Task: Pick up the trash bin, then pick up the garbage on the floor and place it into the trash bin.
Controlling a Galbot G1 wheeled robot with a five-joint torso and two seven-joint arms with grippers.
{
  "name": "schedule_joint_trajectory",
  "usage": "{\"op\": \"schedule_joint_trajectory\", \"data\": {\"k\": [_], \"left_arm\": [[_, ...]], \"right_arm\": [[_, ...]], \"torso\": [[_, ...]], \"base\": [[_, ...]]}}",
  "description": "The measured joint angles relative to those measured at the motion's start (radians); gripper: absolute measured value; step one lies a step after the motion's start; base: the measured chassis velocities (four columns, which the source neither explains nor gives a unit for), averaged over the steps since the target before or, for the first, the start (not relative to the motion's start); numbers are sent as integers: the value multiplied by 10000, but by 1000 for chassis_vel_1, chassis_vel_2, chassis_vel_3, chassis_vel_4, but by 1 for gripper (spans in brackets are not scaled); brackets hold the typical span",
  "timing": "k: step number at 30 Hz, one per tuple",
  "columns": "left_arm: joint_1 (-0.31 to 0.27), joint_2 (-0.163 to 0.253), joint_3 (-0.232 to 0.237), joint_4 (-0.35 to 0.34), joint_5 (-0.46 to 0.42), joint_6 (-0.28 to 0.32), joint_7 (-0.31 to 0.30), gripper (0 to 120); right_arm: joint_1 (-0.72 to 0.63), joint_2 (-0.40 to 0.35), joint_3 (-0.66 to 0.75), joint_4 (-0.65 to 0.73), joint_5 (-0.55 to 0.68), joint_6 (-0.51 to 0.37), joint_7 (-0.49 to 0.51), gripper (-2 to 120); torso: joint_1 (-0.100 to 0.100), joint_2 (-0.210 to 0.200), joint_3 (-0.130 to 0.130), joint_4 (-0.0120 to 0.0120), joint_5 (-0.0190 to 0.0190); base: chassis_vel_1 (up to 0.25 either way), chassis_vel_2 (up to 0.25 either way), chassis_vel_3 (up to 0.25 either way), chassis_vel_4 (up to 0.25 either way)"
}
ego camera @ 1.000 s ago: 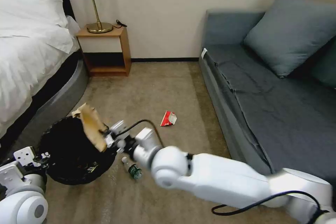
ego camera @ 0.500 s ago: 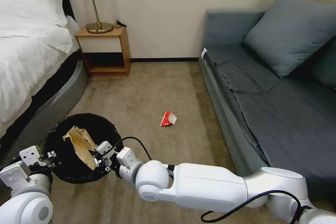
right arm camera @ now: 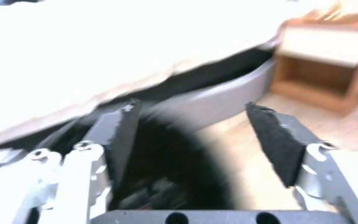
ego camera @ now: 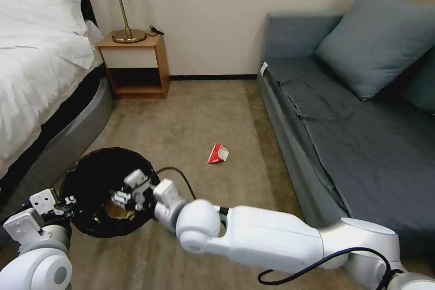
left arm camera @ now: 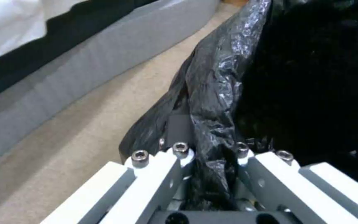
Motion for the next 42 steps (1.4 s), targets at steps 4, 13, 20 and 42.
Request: {"op": "schedule_joint_trajectory", "data": {"k": [4, 13, 20, 42], "left_arm": [[-33, 183, -319, 103, 21, -35, 36, 3], [81, 408, -916, -113, -212, -46, 68, 3], [155, 274, -980, -365, -317, -46, 90, 3], [319, 6, -1092, -568, -448, -95, 109, 3]], "right_arm": [[315, -882, 770, -130, 101, -502, 45, 88], [-546, -2591, -288, -1244, 603, -1998, 131, 100], [-575, -940, -2042, -3434, 1427, -2360, -5, 100], [-662, 1447, -4131, -7542, 741, -1068, -927, 100]], "torso": [[-1, 0, 0, 0, 2], [0, 0, 0, -7, 2], [0, 0, 0, 0, 0], [0, 0, 1, -1, -2]], "base": [[0, 0, 0, 0], [0, 0, 0, 0], [0, 0, 0, 0], [0, 0, 0, 0]]}}
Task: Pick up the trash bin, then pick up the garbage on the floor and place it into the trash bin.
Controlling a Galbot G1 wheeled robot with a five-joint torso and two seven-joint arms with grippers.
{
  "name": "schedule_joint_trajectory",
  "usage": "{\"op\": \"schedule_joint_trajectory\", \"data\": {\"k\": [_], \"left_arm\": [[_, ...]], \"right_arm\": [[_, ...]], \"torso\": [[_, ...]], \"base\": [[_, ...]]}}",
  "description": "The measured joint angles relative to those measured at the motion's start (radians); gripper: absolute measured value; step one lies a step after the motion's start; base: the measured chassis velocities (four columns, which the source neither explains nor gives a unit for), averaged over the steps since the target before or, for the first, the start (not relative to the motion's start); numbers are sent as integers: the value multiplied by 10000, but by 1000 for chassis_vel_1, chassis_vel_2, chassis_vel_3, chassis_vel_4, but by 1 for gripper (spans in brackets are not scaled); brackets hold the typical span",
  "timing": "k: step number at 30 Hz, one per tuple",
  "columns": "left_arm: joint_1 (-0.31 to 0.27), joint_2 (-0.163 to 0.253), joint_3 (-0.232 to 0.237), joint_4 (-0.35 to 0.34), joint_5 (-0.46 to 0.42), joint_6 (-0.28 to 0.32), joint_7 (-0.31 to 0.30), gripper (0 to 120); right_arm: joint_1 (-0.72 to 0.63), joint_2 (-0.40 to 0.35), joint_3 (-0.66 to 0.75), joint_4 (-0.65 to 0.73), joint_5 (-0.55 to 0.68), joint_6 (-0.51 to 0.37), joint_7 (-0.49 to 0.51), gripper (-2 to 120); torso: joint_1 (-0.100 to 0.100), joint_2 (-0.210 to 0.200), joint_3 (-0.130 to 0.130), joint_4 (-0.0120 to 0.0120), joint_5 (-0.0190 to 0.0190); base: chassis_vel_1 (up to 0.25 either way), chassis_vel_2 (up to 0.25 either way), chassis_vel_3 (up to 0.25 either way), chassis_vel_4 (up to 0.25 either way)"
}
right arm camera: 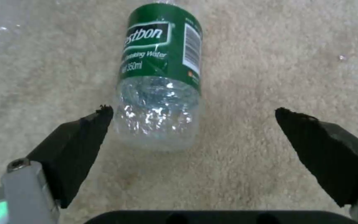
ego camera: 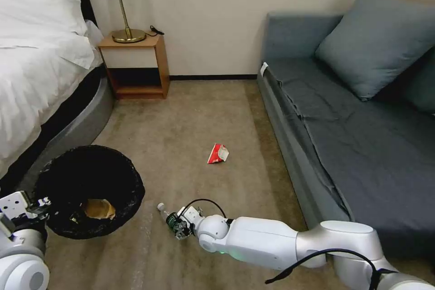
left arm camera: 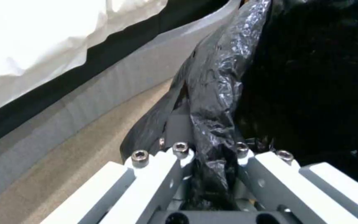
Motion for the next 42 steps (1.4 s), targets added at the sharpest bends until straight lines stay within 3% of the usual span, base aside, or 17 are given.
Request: {"op": "schedule_joint_trajectory", "data": {"k": [24, 26, 36, 42], "left_arm": [[216, -162, -73, -245, 63, -20, 6, 3], [241, -179, -69, -246, 92, -41, 5, 3], [235, -190, 3, -233, 163, -58, 8, 3], [221, -193, 28, -193, 176, -58, 15, 3]], "right_arm": [[-532, 899, -90, -1673, -926, 658, -859, 95], [-534, 947, -65, -1760, -1017, 735, -914, 85], [-545, 934, 22, -1821, -1208, 858, -947, 64], [-549, 794, 51, -1738, -1307, 920, -941, 41]], "torso": [[0, 0, -1, 0, 1], [0, 0, 0, 0, 1], [0, 0, 0, -1, 1], [0, 0, 0, 0, 1]], "base": [[0, 0, 0, 0], [0, 0, 0, 0], [0, 0, 0, 0], [0, 0, 0, 0]]}}
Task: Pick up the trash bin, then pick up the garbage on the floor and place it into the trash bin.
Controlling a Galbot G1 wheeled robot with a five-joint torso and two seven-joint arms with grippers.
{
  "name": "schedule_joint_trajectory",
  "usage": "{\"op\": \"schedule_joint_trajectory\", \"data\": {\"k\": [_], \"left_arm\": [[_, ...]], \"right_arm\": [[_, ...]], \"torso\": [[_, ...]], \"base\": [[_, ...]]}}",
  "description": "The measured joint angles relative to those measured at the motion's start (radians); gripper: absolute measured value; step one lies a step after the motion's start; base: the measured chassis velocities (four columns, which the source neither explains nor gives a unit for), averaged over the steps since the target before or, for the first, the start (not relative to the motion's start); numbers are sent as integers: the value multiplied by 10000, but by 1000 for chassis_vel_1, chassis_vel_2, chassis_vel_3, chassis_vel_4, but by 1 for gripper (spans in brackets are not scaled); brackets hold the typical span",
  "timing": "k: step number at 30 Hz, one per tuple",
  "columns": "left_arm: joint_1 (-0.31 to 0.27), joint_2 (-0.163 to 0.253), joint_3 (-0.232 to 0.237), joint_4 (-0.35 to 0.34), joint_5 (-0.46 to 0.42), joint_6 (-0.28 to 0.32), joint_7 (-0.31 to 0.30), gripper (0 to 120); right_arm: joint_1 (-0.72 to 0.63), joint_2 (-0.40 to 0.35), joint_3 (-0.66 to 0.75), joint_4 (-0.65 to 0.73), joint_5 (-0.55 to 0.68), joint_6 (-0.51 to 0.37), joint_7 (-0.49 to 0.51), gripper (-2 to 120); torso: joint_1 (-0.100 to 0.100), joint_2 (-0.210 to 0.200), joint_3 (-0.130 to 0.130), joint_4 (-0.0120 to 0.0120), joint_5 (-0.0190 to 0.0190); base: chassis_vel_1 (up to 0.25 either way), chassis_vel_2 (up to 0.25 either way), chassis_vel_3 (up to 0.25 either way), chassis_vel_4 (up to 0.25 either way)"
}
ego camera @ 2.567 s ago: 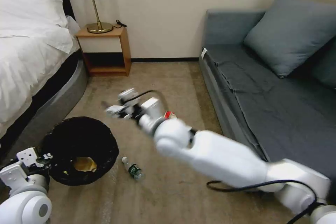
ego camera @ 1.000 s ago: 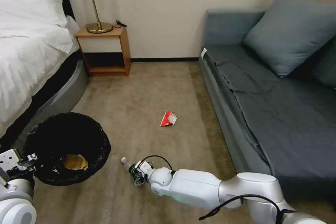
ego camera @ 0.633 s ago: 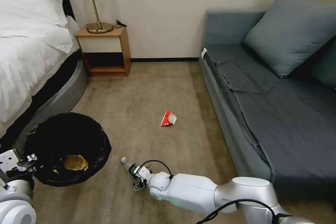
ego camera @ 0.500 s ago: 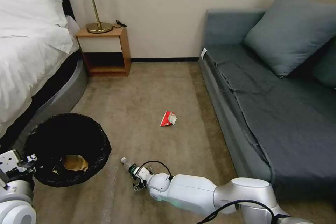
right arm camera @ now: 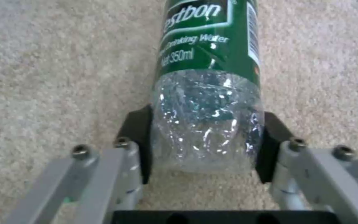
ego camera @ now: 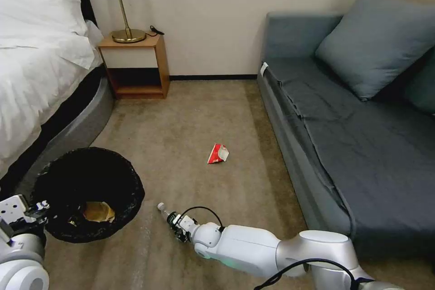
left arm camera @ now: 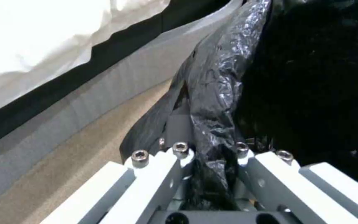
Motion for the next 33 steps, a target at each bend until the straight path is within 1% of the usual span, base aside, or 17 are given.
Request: {"op": "schedule_joint_trajectory", "data": {"k": [1, 2, 5, 9, 10, 13, 14, 16, 17, 20, 21, 22, 25, 26, 29, 30, 33], "left_arm": [[-3, 2, 1, 4, 0, 0, 2, 3], [-16, 34, -9, 74, 0, -6, 4, 3], [-24, 56, -23, 116, 0, -10, 5, 3], [-128, 217, -186, 360, 21, -72, 30, 3], [-128, 217, -186, 360, 21, -72, 30, 3], [-215, 387, -269, 651, 76, -146, 74, 3], [-215, 387, -269, 651, 76, -146, 74, 3], [-304, 500, -263, 861, 110, -161, 85, 3], [-304, 500, -263, 861, 110, -161, 85, 3], [-411, 587, -177, 1056, 134, -174, 91, 3], [-429, 595, -144, 1091, 145, -183, 105, 3], [-429, 595, -144, 1091, 145, -183, 105, 3], [-486, 589, 6, 1149, 199, -189, 99, 3], [-486, 589, 6, 1149, 199, -189, 99, 3], [-502, 494, 254, 1055, 218, -189, 89, 3], [-502, 494, 254, 1055, 218, -189, 89, 3], [-489, 401, 452, 876, 213, -181, 82, 3]], "right_arm": [[1, -45, 2, 48, -9, 10, 12, 39], [58, -362, 4, 408, -11, 18, 108, 33], [123, -545, 11, 625, -11, 19, 182, 33], [474, -1485, 459, 1792, -195, 33, 571, 33], [474, -1485, 459, 1792, -195, 33, 571, 33], [578, -2460, 1734, 3266, -630, -27, 879, 33], [578, -2460, 1734, 3266, -630, -27, 879, 33], [749, -3431, 2609, 4313, -985, -138, 992, 33], [749, -3431, 2609, 4313, -985, -138, 992, 33], [974, -4761, 3563, 6310, -827, -284, 1080, 33], [1008, -4962, 3721, 6930, -593, -359, 1109, 33], [1008, -4962, 3721, 6930, -593, -359, 1109, 33], [1089, -5167, 4032, 9119, 573, -600, 1360, 33], [1089, -5167, 4032, 9119, 573, -600, 1360, 33], [1324, -4309, 3544, 10262, 1494, -583, 1845, 33], [1324, -4309, 3544, 10262, 1494, -583, 1845, 33], [1619, -3276, 2824, 10348, 1795, -548, 2037, 33]], "torso": [[0, 0, 0, 0, 0], [0, 0, 0, 0, 1], [0, 0, 0, 0, 1], [0, 0, 0, -1, 0], [0, 0, 0, -1, 0], [0, 0, 1, 2, 4], [0, 0, 1, 2, 4], [0, 0, 0, 3, 2], [0, 0, 0, 3, 2], [0, 0, 0, -11, 0], [1, 0, 0, -12, 0], [1, 0, 0, -12, 0], [0, 0, 0, -2, 0], [0, 0, 0, -2, 0], [0, 0, 0, 2, 0], [0, 0, 0, 2, 0], [0, 0, 0, 3, 0]], "base": [[0, 0, 0, 0], [0, 0, 0, 0], [0, 0, 0, 0], [0, 0, 0, 0], [0, 0, 0, 0], [0, 0, 0, 0], [0, 0, 0, 0], [0, 0, 0, 0], [0, 0, 0, 0], [0, 0, 0, 0], [0, 0, 0, 0], [0, 0, 0, 0], [0, 0, 0, 0], [0, 0, 0, 0], [0, 0, 0, 0], [0, 0, 0, 0], [0, 0, 0, 0]]}}
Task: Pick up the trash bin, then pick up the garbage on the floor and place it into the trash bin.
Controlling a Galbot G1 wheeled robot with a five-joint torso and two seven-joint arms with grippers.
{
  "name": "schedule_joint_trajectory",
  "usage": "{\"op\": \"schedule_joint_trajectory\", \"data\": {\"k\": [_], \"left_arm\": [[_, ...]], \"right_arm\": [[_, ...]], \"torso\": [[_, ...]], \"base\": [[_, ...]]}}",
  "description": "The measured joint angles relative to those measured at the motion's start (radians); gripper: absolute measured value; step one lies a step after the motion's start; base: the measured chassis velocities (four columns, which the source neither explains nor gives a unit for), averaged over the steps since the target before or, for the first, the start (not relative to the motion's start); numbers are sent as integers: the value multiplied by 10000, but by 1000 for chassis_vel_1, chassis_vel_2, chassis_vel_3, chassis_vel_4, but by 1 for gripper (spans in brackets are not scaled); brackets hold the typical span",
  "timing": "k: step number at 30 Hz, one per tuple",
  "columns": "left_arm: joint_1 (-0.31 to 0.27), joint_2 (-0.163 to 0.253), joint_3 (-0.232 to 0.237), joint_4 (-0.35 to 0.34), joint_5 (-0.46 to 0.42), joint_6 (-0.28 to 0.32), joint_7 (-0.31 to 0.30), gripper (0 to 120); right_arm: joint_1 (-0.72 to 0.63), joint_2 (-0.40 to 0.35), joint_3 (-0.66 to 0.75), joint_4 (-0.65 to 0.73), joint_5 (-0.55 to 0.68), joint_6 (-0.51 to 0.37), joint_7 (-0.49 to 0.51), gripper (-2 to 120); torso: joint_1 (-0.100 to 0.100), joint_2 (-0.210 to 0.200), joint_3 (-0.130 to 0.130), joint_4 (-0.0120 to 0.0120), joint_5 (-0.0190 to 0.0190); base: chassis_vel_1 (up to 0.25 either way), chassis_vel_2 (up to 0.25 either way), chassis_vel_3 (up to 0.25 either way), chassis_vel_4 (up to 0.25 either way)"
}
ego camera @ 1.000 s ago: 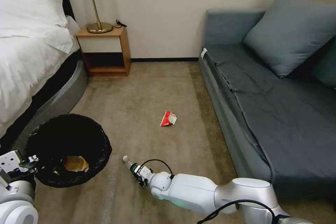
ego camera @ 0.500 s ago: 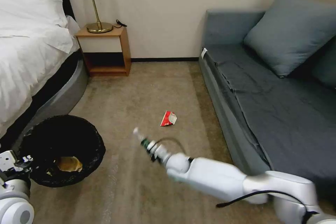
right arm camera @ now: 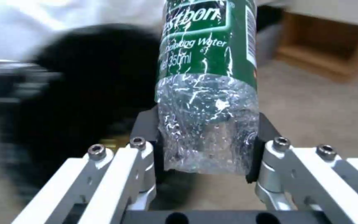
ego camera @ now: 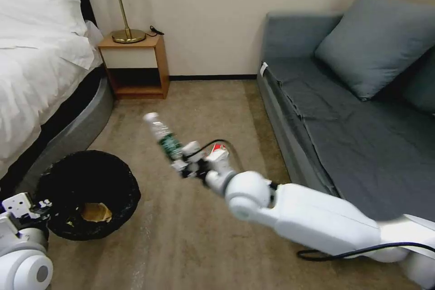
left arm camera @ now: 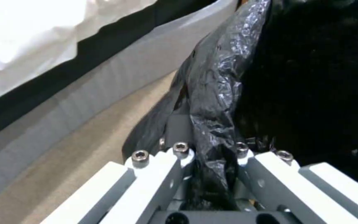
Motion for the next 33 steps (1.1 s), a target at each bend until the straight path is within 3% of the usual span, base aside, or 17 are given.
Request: {"op": "schedule_joint_trajectory", "data": {"k": [6, 12, 18, 22, 33], "left_arm": [[-3, -237, 346, -297, 18, 47, -46, 3], [16, -334, 529, -550, -6, 109, -56, 3], [28, -371, 598, -602, -2, 131, -77, 3], [23, -408, 708, -603, 2, 138, -73, 3], [10, -426, 855, -554, 37, 152, -76, 3]], "right_arm": [[207, 1132, -1457, -933, -12, 63, 273, 32], [64, 1619, -2210, -2038, -356, 224, 377, 32], [-12, 1728, -2288, -2215, -494, 264, 380, 35], [-46, 1662, -2163, -2098, -544, 281, 369, 54], [-176, 1583, -1720, -1692, -557, 287, 383, 90]], "torso": [[0, 0, 0, -1, -2], [0, 0, 0, -3, -2], [0, 0, 1, -2, 0], [0, 0, 0, -3, -1], [0, 0, 0, -3, 0]], "base": [[0, 0, 0, 0], [0, 0, 0, 0], [0, 0, 0, 0], [0, 0, 0, 0], [0, 0, 0, 0]]}}
